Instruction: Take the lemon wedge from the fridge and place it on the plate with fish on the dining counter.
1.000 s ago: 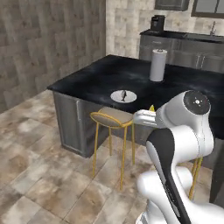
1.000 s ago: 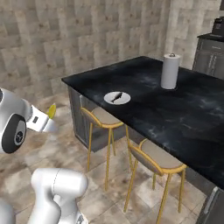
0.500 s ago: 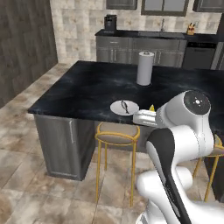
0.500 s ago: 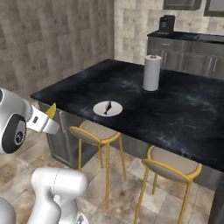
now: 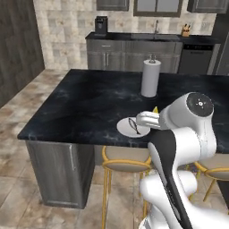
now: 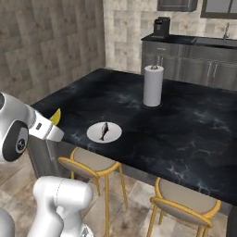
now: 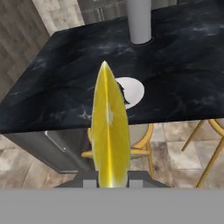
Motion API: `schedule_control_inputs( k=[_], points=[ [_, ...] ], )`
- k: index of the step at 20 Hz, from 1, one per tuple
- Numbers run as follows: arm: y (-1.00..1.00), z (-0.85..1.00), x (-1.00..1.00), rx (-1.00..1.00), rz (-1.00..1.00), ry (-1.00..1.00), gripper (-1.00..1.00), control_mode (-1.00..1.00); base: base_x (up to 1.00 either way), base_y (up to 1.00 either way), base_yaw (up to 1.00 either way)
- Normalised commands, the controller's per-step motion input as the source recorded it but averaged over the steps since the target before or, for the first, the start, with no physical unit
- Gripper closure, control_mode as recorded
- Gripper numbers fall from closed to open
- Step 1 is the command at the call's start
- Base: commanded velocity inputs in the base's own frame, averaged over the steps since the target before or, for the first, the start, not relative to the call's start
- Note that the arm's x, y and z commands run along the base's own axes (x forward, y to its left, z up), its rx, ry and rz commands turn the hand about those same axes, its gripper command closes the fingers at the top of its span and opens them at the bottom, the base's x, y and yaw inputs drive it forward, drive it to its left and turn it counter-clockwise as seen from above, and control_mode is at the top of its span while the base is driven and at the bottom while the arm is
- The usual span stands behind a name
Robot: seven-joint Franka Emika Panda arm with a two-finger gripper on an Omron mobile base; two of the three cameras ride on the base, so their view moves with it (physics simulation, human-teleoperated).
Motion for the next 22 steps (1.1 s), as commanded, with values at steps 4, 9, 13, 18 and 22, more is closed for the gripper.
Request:
schedule_control_inputs(
  k=[4, 9, 13, 18, 22],
  points=[
    [0.00, 0.00, 0.00, 0.00, 0.00, 0.00, 1.00, 1.00, 0.75, -0.03, -0.02],
    [0.00, 0.00, 0.00, 0.00, 0.00, 0.00, 1.00, 1.00, 0.55, -0.14, 0.00],
    [0.00, 0.00, 0.00, 0.00, 0.00, 0.00, 1.00, 1.00, 0.66, -0.07, 0.00],
    [-0.03, -0.05, 0.61, 0.00, 0.00, 0.12, 1.00, -1.00, 0.15, -0.01, 0.00],
    [0.00, 0.00, 0.87, 0.00, 0.00, 0.23, 1.00, -1.00, 0.00, 0.00, 0.00]
  ],
)
